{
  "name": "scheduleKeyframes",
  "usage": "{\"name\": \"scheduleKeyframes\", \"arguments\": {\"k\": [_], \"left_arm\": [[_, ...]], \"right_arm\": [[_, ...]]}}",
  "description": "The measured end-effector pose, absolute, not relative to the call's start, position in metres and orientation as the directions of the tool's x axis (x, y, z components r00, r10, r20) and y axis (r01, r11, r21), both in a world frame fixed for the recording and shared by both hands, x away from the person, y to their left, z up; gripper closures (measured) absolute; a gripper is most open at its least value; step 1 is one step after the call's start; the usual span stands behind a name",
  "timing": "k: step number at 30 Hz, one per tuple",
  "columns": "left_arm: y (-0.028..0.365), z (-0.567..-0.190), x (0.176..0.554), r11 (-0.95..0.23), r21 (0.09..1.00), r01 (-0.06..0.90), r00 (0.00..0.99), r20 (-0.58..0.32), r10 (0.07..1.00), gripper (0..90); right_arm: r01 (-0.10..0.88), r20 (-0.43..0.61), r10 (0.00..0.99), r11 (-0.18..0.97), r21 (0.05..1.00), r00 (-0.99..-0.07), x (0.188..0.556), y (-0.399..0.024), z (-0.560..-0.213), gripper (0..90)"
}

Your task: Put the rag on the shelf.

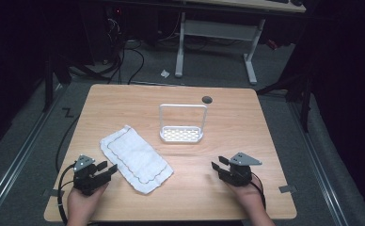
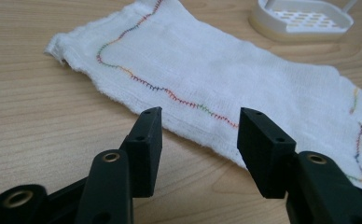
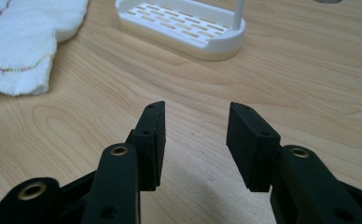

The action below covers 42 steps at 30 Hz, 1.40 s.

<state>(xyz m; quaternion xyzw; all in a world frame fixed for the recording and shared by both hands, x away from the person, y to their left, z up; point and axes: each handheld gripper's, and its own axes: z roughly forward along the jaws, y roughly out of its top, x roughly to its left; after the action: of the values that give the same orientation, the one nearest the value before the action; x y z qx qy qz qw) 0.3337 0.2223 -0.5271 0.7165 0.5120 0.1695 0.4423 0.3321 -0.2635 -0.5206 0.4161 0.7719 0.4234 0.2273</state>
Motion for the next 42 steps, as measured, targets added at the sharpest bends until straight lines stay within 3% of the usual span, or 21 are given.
{"name": "scheduleKeyframes", "arguments": {"k": [10, 13, 15, 17, 19, 21, 27, 31, 35, 42], "left_arm": [[0.228, -0.527, 0.334, -0.069, 0.806, 0.588, 0.423, -0.234, 0.876, 50.1], [0.218, -0.526, 0.334, -0.055, 0.793, 0.607, 0.445, -0.281, 0.850, 58.3], [0.203, -0.523, 0.336, -0.083, 0.769, 0.634, 0.450, -0.280, 0.848, 73.9], [0.182, -0.520, 0.337, -0.112, 0.779, 0.617, 0.470, -0.251, 0.846, 83.5], [0.167, -0.521, 0.338, -0.189, 0.778, 0.600, 0.508, -0.188, 0.841, 86.4], [0.160, -0.527, 0.339, -0.211, 0.755, 0.621, 0.527, -0.203, 0.826, 88.5], [0.157, -0.535, 0.339, -0.242, 0.738, 0.629, 0.543, -0.196, 0.817, 89.6], [0.157, -0.536, 0.338, -0.252, 0.743, 0.620, 0.554, -0.188, 0.811, 89.5], [0.156, -0.537, 0.332, -0.257, 0.737, 0.626, 0.583, -0.223, 0.781, 89.3], [0.134, -0.537, 0.304, -0.351, 0.723, 0.596, 0.706, -0.262, 0.658, 86.3]], "right_arm": [[0.462, -0.011, 0.833, 0.318, 0.828, -0.554, 0.334, -0.257, -0.524, 58.7], [0.462, -0.008, 0.818, 0.333, 0.822, -0.576, 0.333, -0.249, -0.525, 59.2], [0.448, -0.003, 0.802, 0.337, 0.828, -0.598, 0.333, -0.238, -0.522, 60.9], [0.436, 0.011, 0.785, 0.332, 0.836, -0.619, 0.336, -0.221, -0.518, 68.2], [0.426, 0.016, 0.762, 0.344, 0.837, -0.647, 0.342, -0.202, -0.515, 77.7], [0.397, -0.002, 0.729, 0.375, 0.837, -0.684, 0.347, -0.177, -0.510, 88.3], [0.395, -0.002, 0.648, 0.467, 0.792, -0.762, 0.379, -0.106, -0.518, 90.0], [0.412, -0.006, 0.633, 0.510, 0.755, -0.774, 0.384, -0.092, -0.530, 90.0], [0.407, -0.012, 0.621, 0.528, 0.745, -0.784, 0.372, -0.098, -0.534, 90.0], [0.394, -0.001, 0.598, 0.530, 0.751, -0.802, 0.313, -0.140, -0.537, 90.0]]}}
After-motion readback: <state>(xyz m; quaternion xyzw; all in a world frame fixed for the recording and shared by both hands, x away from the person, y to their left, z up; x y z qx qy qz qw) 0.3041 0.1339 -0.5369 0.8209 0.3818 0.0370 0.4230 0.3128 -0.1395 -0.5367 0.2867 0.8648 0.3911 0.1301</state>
